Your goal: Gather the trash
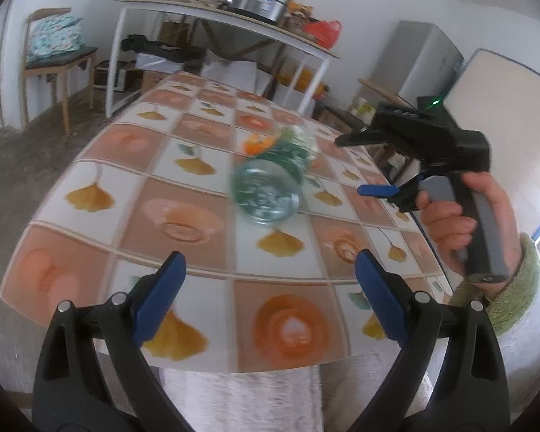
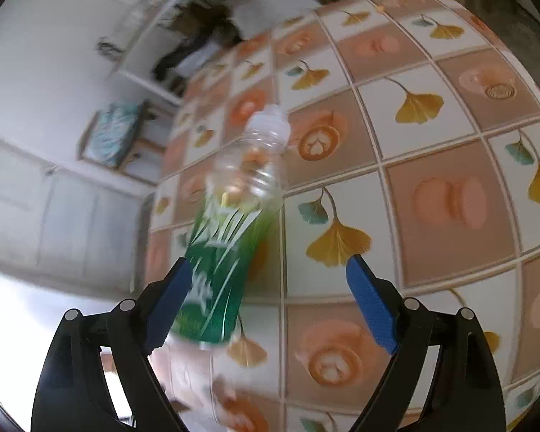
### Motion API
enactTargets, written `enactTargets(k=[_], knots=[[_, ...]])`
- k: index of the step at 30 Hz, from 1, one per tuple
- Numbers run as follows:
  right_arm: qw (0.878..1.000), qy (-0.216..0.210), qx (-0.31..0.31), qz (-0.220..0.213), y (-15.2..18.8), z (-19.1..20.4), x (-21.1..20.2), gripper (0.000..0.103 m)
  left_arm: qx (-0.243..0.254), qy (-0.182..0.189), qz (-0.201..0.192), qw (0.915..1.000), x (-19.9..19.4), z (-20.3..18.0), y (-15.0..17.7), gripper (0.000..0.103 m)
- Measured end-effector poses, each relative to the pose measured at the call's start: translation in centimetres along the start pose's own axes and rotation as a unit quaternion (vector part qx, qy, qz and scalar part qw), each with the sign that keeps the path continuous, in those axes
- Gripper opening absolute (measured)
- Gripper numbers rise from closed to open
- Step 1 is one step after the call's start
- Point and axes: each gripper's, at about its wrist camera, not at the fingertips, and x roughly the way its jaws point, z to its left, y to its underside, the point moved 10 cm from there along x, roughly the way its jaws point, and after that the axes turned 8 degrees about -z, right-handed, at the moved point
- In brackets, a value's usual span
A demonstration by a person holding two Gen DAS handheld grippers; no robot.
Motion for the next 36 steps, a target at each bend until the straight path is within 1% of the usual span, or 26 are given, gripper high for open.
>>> enactTargets(k=[2, 5, 7, 9, 12, 16, 21, 23, 24, 25, 27, 28, 30, 36], knots=[[1.000, 0.013, 0.024, 0.002, 0.0, 0.3, 1.6, 0.085, -0.008, -0.009, -0.005, 0.9999, -0.5, 1.1, -0.1, 0.091], [0.999, 0.029, 0.030, 0.003, 0.0, 0.7, 3.3, 0.085, -0.020, -0.014, -0.005, 0.9997, -0.9, 2.4, 0.0, 0.091], [0.999, 0.031, 0.035, 0.003, 0.1, 0.9, 4.2, 0.089, -0.027, -0.017, -0.004, 0.9995, -1.0, 3.2, 0.1, 0.091], [0.999, 0.033, 0.041, -0.002, 0.0, 1.0, 4.6, 0.091, -0.032, -0.019, -0.003, 0.9993, -1.1, 3.8, 0.2, 0.091], [0.998, 0.040, 0.038, -0.008, -0.1, 1.5, 4.8, 0.091, -0.044, -0.016, -0.001, 0.9989, -1.1, 4.3, 0.4, 0.091], [0.999, 0.037, 0.026, 0.001, 0.2, 2.6, 5.4, 0.091, -0.059, -0.013, 0.003, 0.9982, -0.7, 4.9, 0.7, 0.091], [0.999, 0.032, -0.008, 0.014, 0.8, 4.2, 6.4, 0.090, -0.068, -0.009, 0.007, 0.9976, -0.5, 5.3, 1.2, 0.091], [0.999, 0.036, -0.017, 0.014, 0.9, 4.5, 6.5, 0.083, -0.070, -0.009, 0.007, 0.9975, -0.6, 5.3, 1.3, 0.091], [0.999, 0.034, -0.018, 0.016, 0.9, 4.6, 6.6, 0.077, -0.070, -0.010, 0.007, 0.9975, -0.6, 5.4, 1.3, 0.091], [0.999, 0.028, -0.013, 0.019, 1.0, 4.5, 6.7, 0.070, -0.069, -0.011, 0.006, 0.9975, -0.6, 5.3, 1.3, 0.091], [1.000, 0.017, 0.006, 0.021, 1.1, 4.2, 6.6, 0.063, -0.070, -0.012, 0.005, 0.9975, -0.6, 5.4, 1.3, 0.091], [1.000, 0.006, 0.024, 0.019, 1.0, 3.9, 6.4, 0.062, -0.071, -0.013, 0.005, 0.9974, -0.6, 5.5, 1.3, 0.091], [0.999, -0.008, 0.038, 0.014, 0.9, 3.4, 6.0, 0.061, -0.074, -0.014, 0.005, 0.9971, -0.6, 5.7, 1.3, 0.091], [0.998, -0.035, 0.053, 0.008, 0.8, 2.7, 4.6, 0.059, -0.077, -0.014, 0.008, 0.9969, -0.2, 5.8, 1.3, 0.091]])
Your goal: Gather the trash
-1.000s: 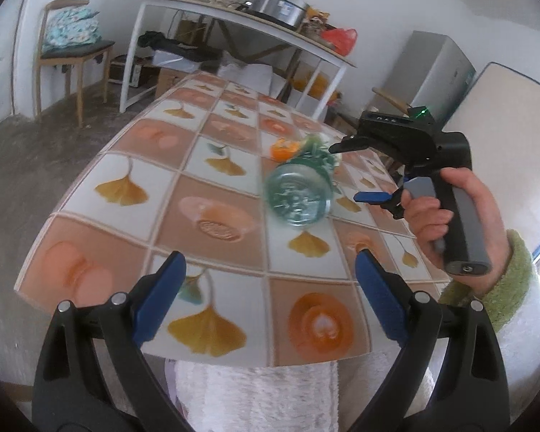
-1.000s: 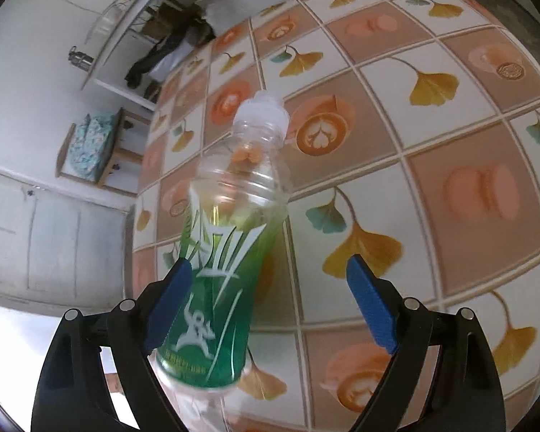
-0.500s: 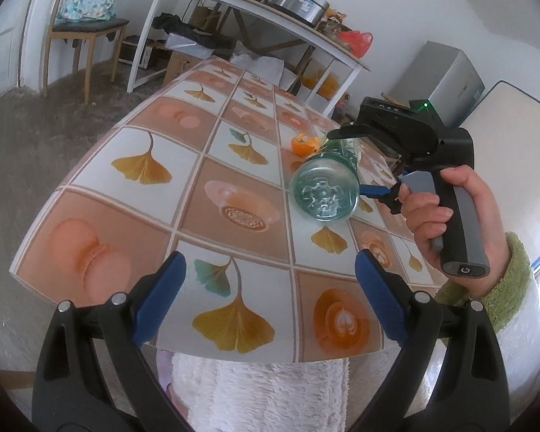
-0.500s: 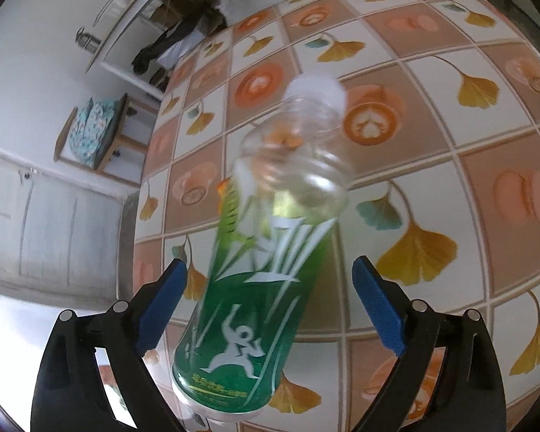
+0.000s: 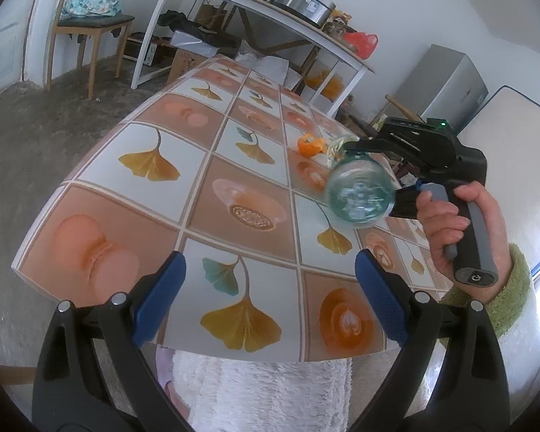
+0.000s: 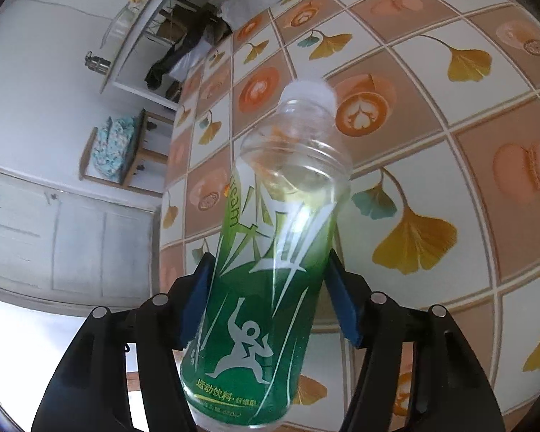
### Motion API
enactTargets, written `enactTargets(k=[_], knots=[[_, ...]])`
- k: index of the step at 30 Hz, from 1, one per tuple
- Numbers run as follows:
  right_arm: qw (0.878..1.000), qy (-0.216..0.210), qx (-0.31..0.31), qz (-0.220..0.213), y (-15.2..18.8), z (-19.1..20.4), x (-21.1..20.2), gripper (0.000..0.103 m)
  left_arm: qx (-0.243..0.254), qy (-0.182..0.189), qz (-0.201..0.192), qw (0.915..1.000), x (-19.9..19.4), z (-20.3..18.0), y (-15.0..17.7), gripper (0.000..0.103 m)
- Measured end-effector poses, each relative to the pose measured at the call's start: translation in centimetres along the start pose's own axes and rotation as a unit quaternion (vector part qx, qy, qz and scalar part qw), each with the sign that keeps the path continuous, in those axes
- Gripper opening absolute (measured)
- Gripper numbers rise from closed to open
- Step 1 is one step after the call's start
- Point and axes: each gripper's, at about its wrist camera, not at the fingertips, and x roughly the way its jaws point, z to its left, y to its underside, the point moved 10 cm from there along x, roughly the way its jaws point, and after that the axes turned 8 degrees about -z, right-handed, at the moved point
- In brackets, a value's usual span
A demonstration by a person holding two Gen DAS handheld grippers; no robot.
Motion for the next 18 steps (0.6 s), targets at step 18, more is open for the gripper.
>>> enactTargets(k=[18], knots=[[0.999, -0.030, -0.015, -0.023, -1.7, -4.4, -6.9, 0.056, 0.017, 0.000, 0.012, 0.9998, 1.2, -1.9, 0.6, 0.091]])
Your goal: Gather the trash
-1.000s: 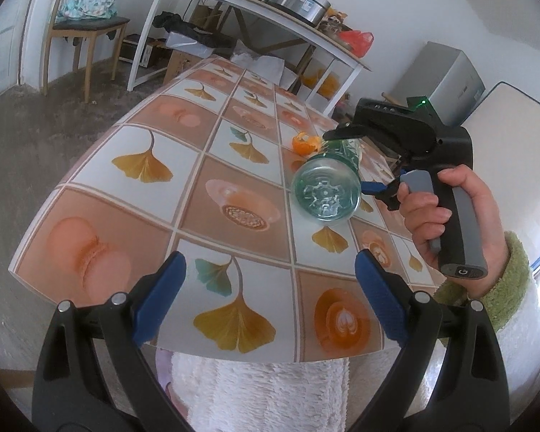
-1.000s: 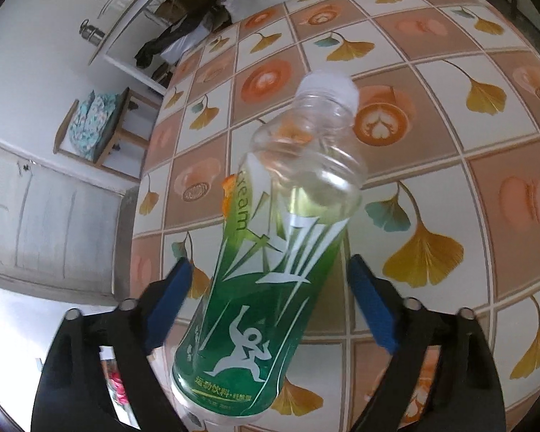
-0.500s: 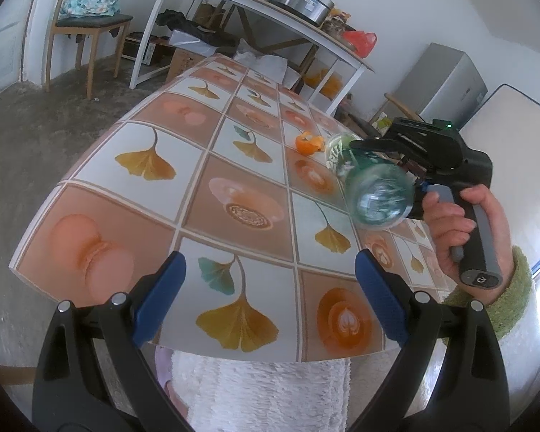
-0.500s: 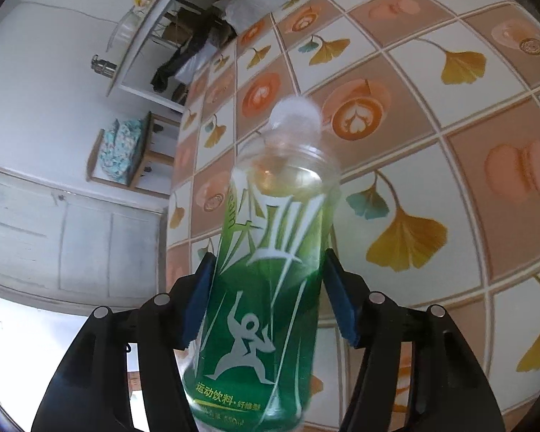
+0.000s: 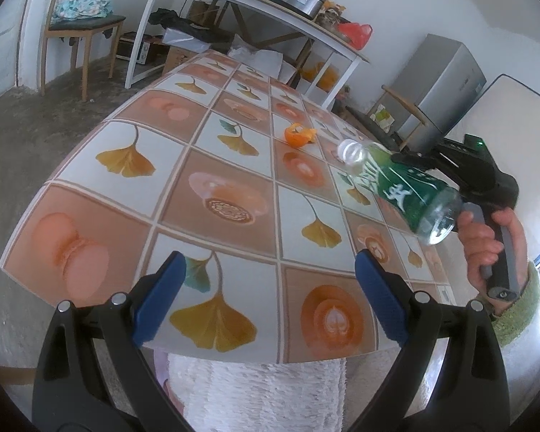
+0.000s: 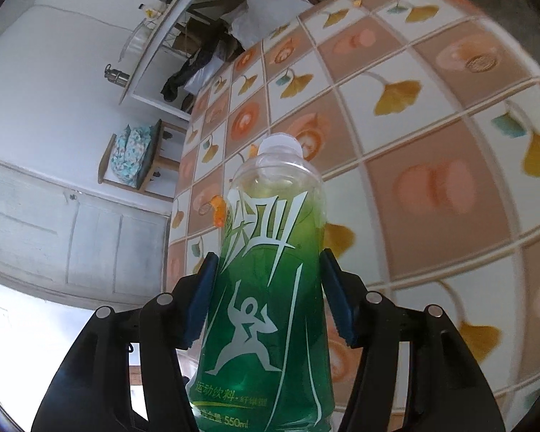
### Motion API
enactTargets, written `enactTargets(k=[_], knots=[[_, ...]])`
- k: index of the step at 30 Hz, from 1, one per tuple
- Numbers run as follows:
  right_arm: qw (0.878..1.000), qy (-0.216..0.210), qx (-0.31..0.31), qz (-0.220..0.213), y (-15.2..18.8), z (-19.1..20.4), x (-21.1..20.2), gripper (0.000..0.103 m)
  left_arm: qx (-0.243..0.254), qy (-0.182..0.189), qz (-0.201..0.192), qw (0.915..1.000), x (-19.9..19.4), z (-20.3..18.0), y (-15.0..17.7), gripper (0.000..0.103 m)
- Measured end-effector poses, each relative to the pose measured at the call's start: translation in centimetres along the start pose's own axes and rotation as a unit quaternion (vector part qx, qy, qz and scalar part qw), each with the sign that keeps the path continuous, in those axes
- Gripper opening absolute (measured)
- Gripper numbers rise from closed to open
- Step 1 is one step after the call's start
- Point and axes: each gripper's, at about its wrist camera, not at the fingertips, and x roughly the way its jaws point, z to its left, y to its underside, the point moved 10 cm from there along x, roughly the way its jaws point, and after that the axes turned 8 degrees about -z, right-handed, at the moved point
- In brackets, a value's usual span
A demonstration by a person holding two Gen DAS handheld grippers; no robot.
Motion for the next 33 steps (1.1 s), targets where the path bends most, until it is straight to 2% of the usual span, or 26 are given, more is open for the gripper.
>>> enactTargets(k=[5, 9, 14, 20, 25, 27, 31, 33], knots=[[0.999, 0.014, -0.031, -0.009, 0.2, -1.3, -1.8, 0.056, 0.010, 0.004, 0.005, 0.9999, 0.5, -0.9, 0.3, 0.091], [0.999, 0.009, -0.035, 0.017, 1.3, -2.7, -1.9, 0.056, 0.006, 0.007, 0.011, 0.9999, 0.8, -1.0, 0.5, 0.091], [0.997, 0.024, -0.055, 0.042, 2.4, -3.9, -2.1, 0.056, 0.005, 0.013, 0.012, 0.9998, 1.2, -0.8, -0.2, 0.091], [0.995, 0.004, -0.077, 0.056, 2.8, -4.0, -1.7, 0.056, 0.010, 0.015, -0.015, 0.9997, 2.5, -0.9, -3.9, 0.091], [0.993, -0.004, -0.104, 0.058, 2.8, -3.7, -1.6, 0.056, 0.028, 0.028, -0.003, 0.9992, 5.8, -2.4, -7.9, 0.091], [0.993, -0.013, -0.102, 0.059, 2.9, -3.7, -1.6, 0.056, 0.039, 0.029, 0.010, 0.9988, 7.9, -3.1, -9.9, 0.085], [0.993, -0.031, -0.099, 0.061, 2.8, -4.0, -1.8, 0.056, 0.055, 0.037, 0.033, 0.9972, 12.6, -4.5, -13.4, 0.057], [0.993, -0.036, -0.099, 0.061, 2.8, -4.3, -1.9, 0.056, 0.075, 0.053, 0.061, 0.9939, 15.5, -5.7, -14.3, 0.057]])
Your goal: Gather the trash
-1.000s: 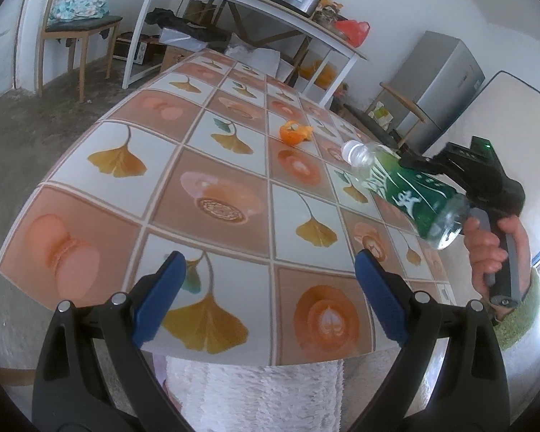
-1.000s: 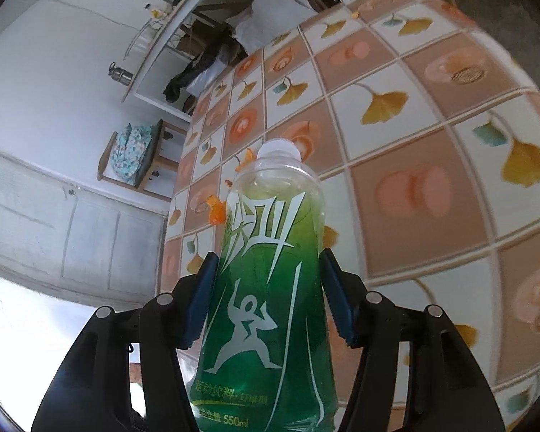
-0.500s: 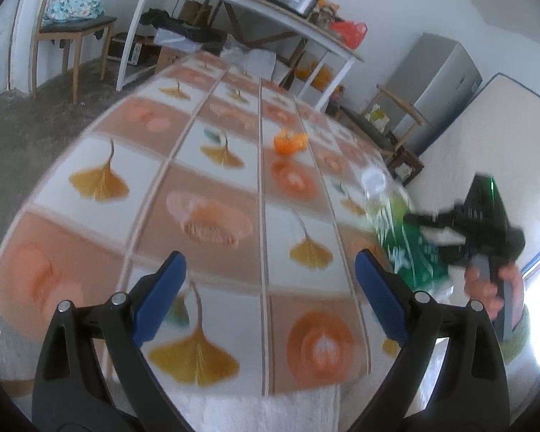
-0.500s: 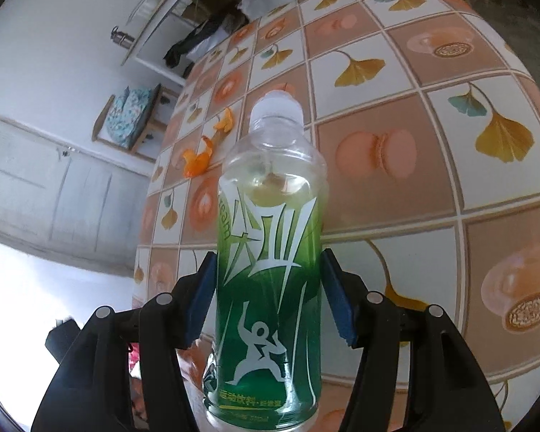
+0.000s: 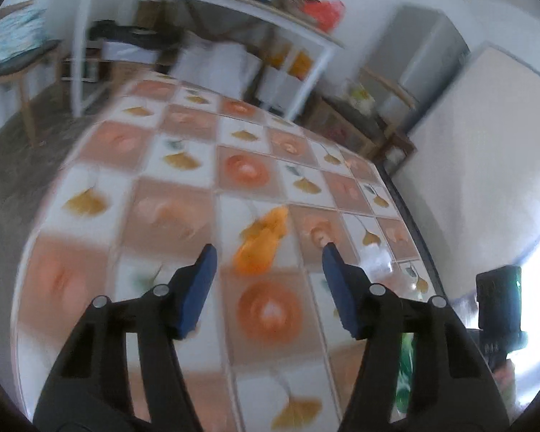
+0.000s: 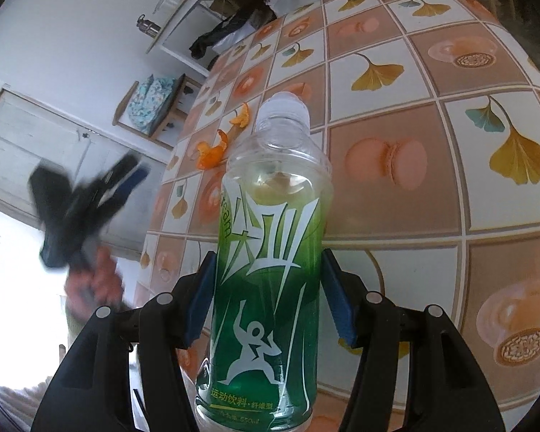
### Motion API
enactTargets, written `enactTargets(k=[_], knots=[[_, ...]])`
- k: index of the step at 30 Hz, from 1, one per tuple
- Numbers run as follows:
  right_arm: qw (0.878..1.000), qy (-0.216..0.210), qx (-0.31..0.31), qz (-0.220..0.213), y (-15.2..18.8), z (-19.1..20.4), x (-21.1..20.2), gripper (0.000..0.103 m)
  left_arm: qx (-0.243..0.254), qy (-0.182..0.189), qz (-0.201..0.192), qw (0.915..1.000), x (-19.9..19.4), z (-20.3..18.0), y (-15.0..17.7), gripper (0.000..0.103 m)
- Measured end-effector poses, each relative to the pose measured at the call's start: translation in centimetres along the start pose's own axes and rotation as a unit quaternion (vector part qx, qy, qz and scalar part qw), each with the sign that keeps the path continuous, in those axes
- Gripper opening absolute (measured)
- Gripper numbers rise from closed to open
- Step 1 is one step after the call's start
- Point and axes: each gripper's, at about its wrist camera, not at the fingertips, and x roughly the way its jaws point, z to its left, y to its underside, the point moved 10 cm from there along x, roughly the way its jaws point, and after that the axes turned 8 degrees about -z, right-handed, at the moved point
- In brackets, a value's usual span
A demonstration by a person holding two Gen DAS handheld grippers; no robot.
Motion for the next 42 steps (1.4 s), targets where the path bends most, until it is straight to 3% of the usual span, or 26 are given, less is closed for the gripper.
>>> enactTargets(k=[3, 5, 11, 17, 20, 26, 31, 37, 42], knots=[[1.000, -0.015, 0.005, 0.000, 0.0, -0.3, -0.1, 0.056, 0.019, 0.000, 0.077, 0.9969, 5.8, -0.1, -0.6, 0.057], [1.000, -0.025, 0.009, 0.000, 0.1, -0.5, -0.2, 0.056, 0.027, -0.012, 0.101, 0.9944, 8.3, 0.2, -0.7, 0.055], [0.999, -0.046, 0.017, 0.001, 0.2, -0.8, -0.4, 0.056, 0.059, -0.041, 0.165, 0.9836, 13.1, 0.3, 0.7, 0.032], [0.998, -0.064, 0.023, 0.001, 0.2, -1.1, -0.5, 0.056, 0.139, -0.080, 0.163, 0.9735, 13.7, -0.8, 1.2, 0.001], [0.997, -0.070, 0.025, -0.001, 0.1, -1.4, -0.5, 0.056, 0.149, -0.081, 0.151, 0.9739, 13.1, -1.3, 0.6, 0.001], [0.997, -0.070, 0.020, -0.004, 0.0, -1.4, -0.4, 0.056, 0.136, -0.064, 0.103, 0.9833, 8.9, -2.3, -2.3, 0.001], [0.997, -0.072, 0.021, -0.005, 0.0, -1.4, -0.5, 0.056, 0.114, -0.047, 0.117, 0.9854, 5.9, -1.9, -1.5, 0.001], [0.997, -0.069, 0.020, -0.005, 0.1, -1.3, -0.5, 0.056, 0.110, -0.070, 0.152, 0.9797, 6.6, 0.5, 1.9, 0.001], [0.997, -0.068, 0.020, -0.005, 0.1, -1.3, -0.6, 0.056, 0.122, -0.073, 0.133, 0.9809, 6.4, 1.2, 2.0, 0.002]])
